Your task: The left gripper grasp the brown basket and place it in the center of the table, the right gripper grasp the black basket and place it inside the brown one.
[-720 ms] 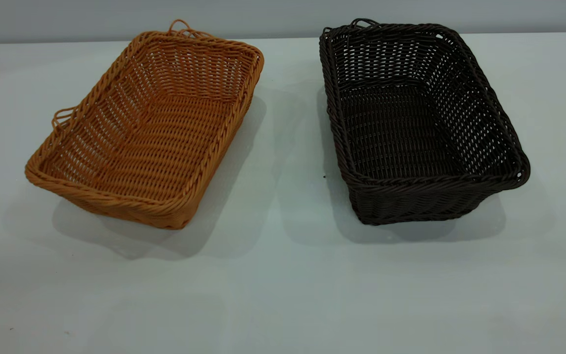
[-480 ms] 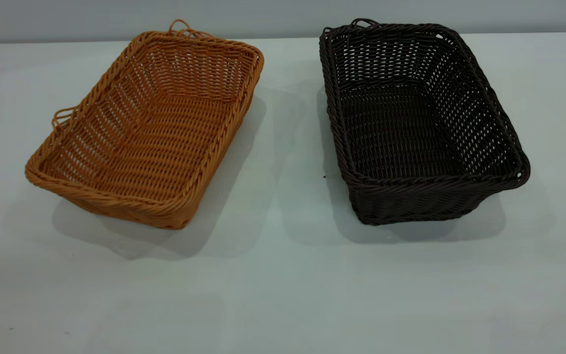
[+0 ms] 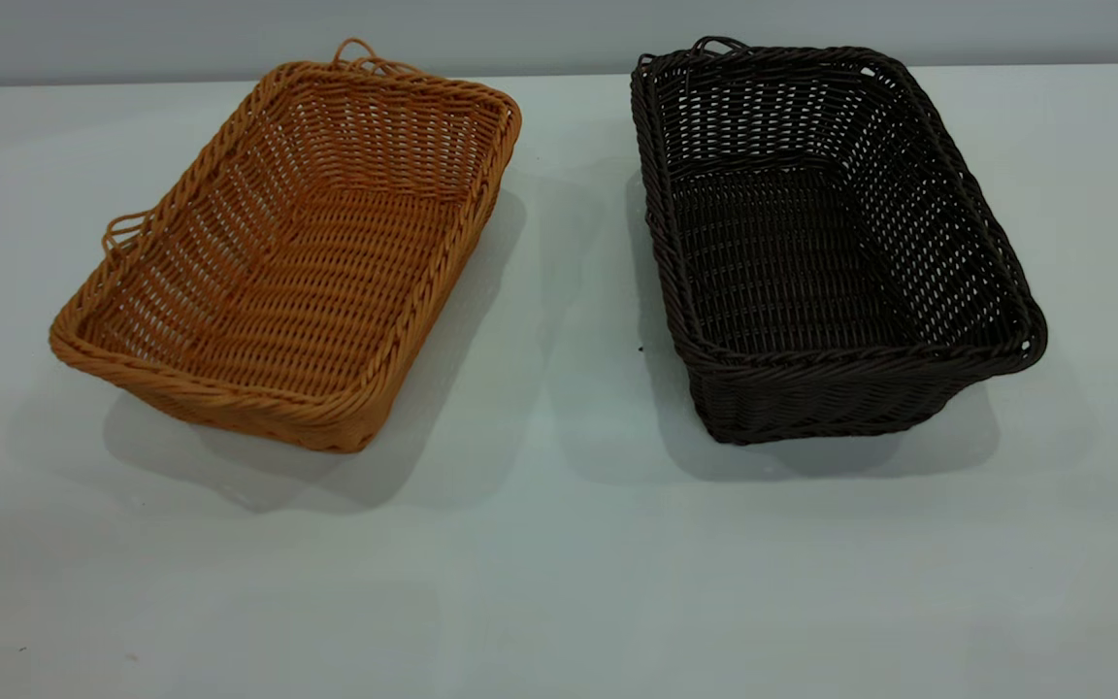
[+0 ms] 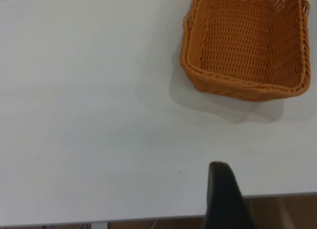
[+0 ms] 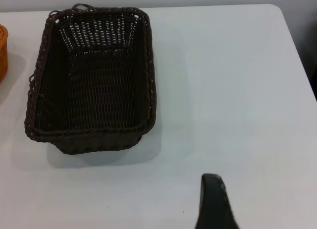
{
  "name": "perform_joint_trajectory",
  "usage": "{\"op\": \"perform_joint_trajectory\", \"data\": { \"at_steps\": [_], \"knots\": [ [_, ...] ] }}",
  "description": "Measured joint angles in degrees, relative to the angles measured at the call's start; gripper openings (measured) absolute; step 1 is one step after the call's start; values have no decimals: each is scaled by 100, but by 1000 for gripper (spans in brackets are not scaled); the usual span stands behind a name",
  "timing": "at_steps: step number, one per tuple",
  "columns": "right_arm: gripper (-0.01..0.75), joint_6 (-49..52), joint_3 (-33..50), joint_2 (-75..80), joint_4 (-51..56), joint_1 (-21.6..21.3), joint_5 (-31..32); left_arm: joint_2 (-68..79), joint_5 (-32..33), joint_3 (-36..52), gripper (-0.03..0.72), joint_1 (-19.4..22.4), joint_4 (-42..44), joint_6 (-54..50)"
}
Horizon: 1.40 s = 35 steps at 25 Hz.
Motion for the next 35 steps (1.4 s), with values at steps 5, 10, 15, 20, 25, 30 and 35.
{"op": "perform_joint_trajectory", "data": {
  "at_steps": [5,10,15,20,25,30,35],
  "knots": [
    [415,0,0,0,0,0,0,0,0,0,390,0,0,0],
    [415,0,0,0,0,0,0,0,0,0,390,0,0,0],
    [415,0,0,0,0,0,0,0,0,0,390,0,0,0],
    [415,0,0,0,0,0,-19,0,0,0,390,0,0,0],
    [415,0,0,0,36,0,-19,0,0,0,390,0,0,0],
    [415,2,0,0,279,0,-30,0,0,0,390,0,0,0],
    [415,2,0,0,279,0,-49,0,0,0,390,0,24,-11]
  ]
}}
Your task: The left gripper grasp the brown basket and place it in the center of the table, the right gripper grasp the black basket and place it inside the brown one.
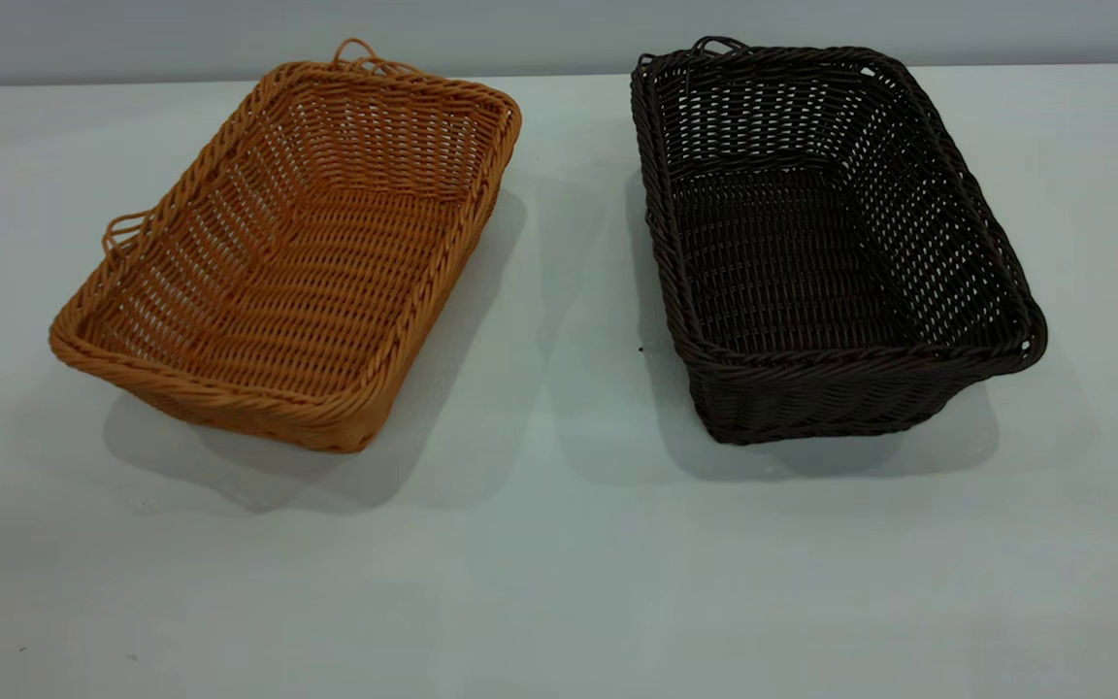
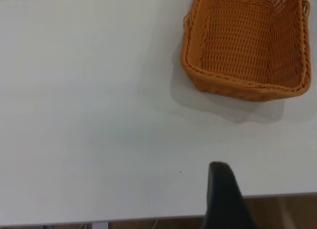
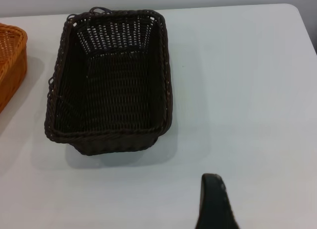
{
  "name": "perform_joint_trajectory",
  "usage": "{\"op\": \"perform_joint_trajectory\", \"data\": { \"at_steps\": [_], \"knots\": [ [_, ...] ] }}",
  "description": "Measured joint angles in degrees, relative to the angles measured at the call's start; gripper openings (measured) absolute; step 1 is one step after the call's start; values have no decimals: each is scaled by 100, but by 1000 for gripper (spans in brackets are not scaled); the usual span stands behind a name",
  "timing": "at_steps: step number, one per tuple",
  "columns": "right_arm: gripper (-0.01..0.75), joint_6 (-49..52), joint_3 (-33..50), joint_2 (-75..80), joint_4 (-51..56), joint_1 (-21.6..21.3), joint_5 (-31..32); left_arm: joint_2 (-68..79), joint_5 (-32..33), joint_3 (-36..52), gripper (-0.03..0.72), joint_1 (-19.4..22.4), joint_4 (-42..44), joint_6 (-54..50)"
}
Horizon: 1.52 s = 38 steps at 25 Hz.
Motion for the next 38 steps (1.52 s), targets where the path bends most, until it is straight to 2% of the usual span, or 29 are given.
{"op": "perform_joint_trajectory", "data": {
  "at_steps": [3,6,10,14,21,25,29,31,34,36,38],
  "knots": [
    [415,-27,0,150,40,0,-30,102,-14,-12,390,0,13,-57],
    [441,-285,0,808,415,0,-167,701,-454,-140,390,0,13,-254],
    [540,-982,-2,2076,1211,0,-656,2005,-1364,-372,390,0,-134,-261],
    [597,-1843,-2,3309,2041,0,-1219,3339,-1797,-559,422,0,-489,306],
    [596,-3121,-7,5420,3864,0,-1421,5048,-2666,-844,582,0,-2151,2303],
    [594,-3719,-66,6684,5154,0,-1224,5735,-3092,-936,591,0,-3356,3507],
    [594,-3762,-100,7878,6085,46,-1229,6206,-3283,-1034,589,0,-4519,4577],
    [594,-3762,-125,8402,6343,279,-1222,6348,-3318,-1067,589,0,-4980,4962],
    [594,-3762,-305,9162,6579,1018,-1307,6516,-3356,-1105,589,0,-5382,5353],
    [594,-3749,-528,9583,6843,1428,-1642,6577,-3381,-1112,589,0,-5450,5459],
    [594,-3613,-706,9985,7325,1655,-2141,6608,-3381,-1112,589,0,-5484,5488]
  ]
}}
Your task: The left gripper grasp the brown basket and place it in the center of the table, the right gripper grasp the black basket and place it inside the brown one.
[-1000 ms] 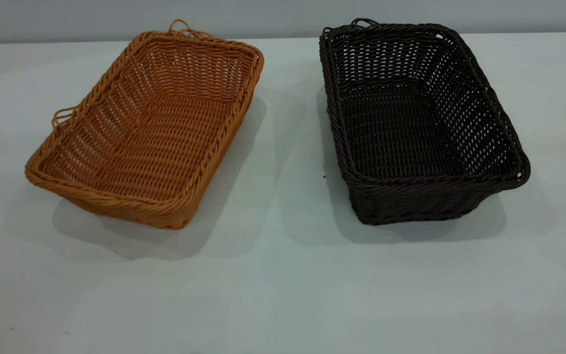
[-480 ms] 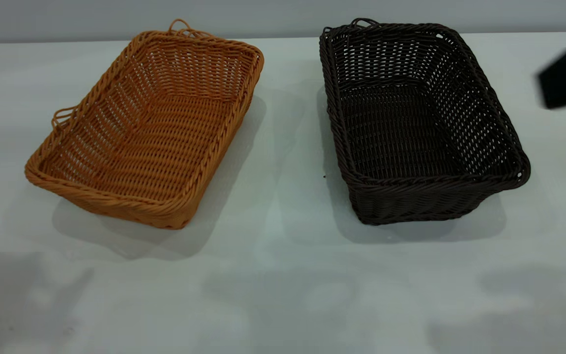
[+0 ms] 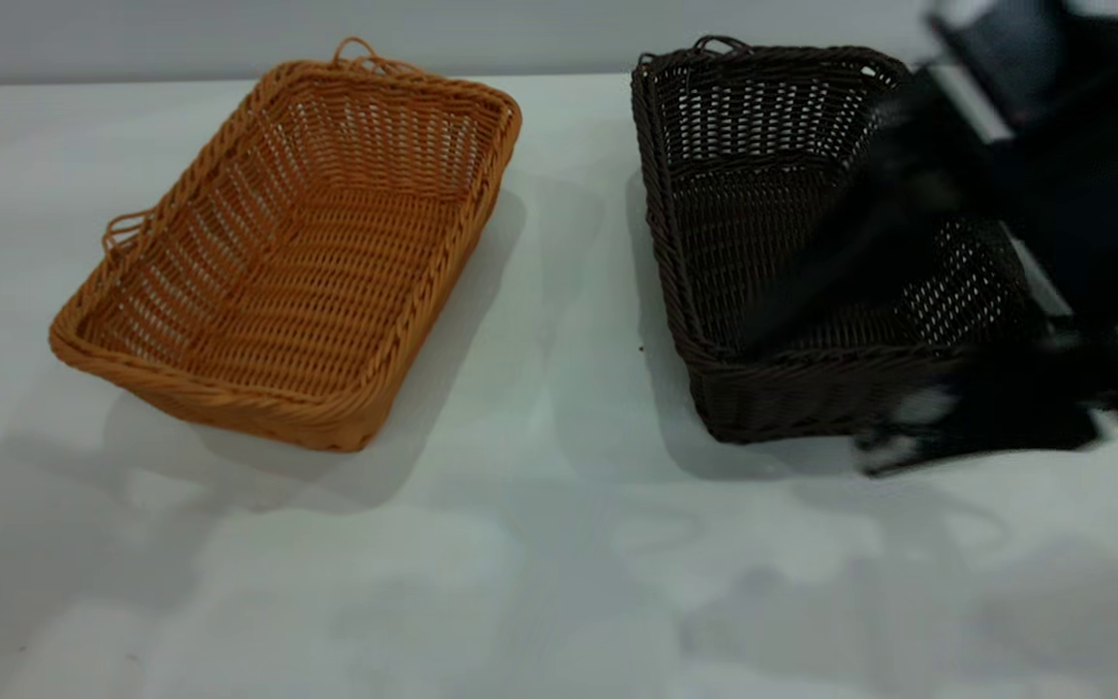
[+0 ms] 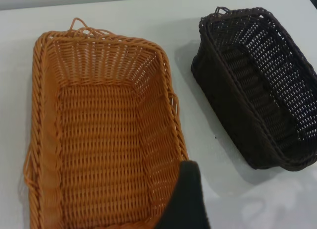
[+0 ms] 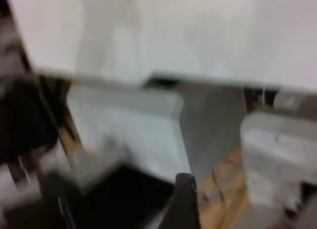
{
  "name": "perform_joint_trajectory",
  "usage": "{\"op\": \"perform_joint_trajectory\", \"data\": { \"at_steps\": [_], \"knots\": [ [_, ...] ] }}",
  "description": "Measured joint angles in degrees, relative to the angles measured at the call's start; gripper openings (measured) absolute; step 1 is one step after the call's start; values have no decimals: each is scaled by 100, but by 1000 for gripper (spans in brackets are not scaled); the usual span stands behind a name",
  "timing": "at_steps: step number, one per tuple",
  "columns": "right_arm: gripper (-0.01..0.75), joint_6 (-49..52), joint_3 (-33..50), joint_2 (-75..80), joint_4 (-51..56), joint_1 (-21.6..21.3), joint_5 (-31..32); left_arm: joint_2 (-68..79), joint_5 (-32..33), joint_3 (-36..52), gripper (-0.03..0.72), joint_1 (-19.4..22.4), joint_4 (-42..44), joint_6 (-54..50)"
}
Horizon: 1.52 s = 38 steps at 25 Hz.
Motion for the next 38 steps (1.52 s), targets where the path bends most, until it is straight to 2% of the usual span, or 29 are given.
{"op": "perform_joint_trajectory", "data": {
  "at_steps": [5,9,15,19,23,26,31,38],
  "knots": [
    [594,289,-151,928,1991,110,-919,21,0,0,589,0,-6,28],
    [594,933,-430,1397,2279,110,-1406,21,0,0,589,0,-6,28],
    [594,1949,-706,1562,2332,110,-2691,70,-21,0,589,0,-6,28],
    [576,2362,-875,1744,2364,110,-3141,418,-94,-159,589,0,27,15],
    [559,2570,-999,1959,2387,130,-3356,1093,-84,-704,589,0,512,-451],
    [554,2652,-1194,2118,2393,170,-3495,1677,-18,-1270,589,0,1262,-1030],
    [554,2657,-1416,2352,2393,169,-3418,2707,60,-2174,589,0,2679,-2217],
    [554,2651,-1454,2415,2393,169,-3328,4310,65,-3383,589,-159,3718,-3054]
  ]
}}
